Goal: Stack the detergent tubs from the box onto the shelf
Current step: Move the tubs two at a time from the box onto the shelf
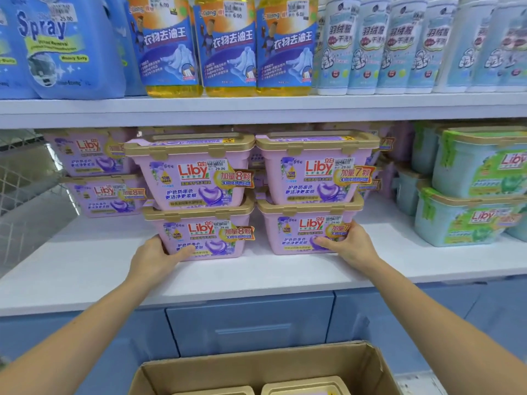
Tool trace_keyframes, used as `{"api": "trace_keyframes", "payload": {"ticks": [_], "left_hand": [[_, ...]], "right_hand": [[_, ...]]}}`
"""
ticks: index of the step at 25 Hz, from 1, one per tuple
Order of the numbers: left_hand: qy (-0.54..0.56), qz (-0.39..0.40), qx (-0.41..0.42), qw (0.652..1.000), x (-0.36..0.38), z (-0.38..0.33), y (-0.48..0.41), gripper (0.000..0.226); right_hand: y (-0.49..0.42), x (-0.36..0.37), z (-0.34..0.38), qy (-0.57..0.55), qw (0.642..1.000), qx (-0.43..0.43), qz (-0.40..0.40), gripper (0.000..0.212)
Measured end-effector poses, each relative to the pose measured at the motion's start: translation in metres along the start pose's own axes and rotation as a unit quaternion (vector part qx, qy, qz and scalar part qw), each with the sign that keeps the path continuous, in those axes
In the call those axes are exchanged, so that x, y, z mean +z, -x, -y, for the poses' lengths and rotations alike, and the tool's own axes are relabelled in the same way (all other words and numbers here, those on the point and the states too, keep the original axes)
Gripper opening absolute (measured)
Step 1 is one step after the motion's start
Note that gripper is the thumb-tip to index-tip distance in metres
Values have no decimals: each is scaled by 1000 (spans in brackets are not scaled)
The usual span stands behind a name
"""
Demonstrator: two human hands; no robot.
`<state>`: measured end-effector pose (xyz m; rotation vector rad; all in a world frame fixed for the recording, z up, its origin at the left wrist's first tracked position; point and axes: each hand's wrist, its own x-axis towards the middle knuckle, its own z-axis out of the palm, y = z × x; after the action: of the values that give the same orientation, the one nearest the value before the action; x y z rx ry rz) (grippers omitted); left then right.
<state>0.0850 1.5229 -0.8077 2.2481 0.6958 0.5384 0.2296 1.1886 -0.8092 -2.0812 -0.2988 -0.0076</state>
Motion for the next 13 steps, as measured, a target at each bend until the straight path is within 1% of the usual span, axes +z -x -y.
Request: {"api": "trace_keyframes", "payload": {"ticks": [2, 3, 5, 6, 11, 13], "left_hand": [[-7, -4, 14, 1000, 16, -12, -3, 45], [-7, -3, 19, 1000, 26, -19, -6, 45], [-1, 3, 25, 1000, 45, -32, -13, 47], [4, 8, 27, 1000, 54, -39, -16, 48], [17, -1, 18, 1000, 93, -67, -30, 49], [14, -3, 8, 1000, 103, -75, -34, 50]], "right_hand": [[-6, -15, -3, 5, 1000, 11, -6, 104], [-9, -24, -3, 5, 1000, 19, -9, 94], [-18, -40, -8, 12, 999, 42, -18, 62], [-24, -47, -12, 12, 999, 47, -22, 54], [-57, -69, -34, 3, 998, 42, -41, 51], [-65, -74, -37, -14, 998, 48, -41, 60]]}}
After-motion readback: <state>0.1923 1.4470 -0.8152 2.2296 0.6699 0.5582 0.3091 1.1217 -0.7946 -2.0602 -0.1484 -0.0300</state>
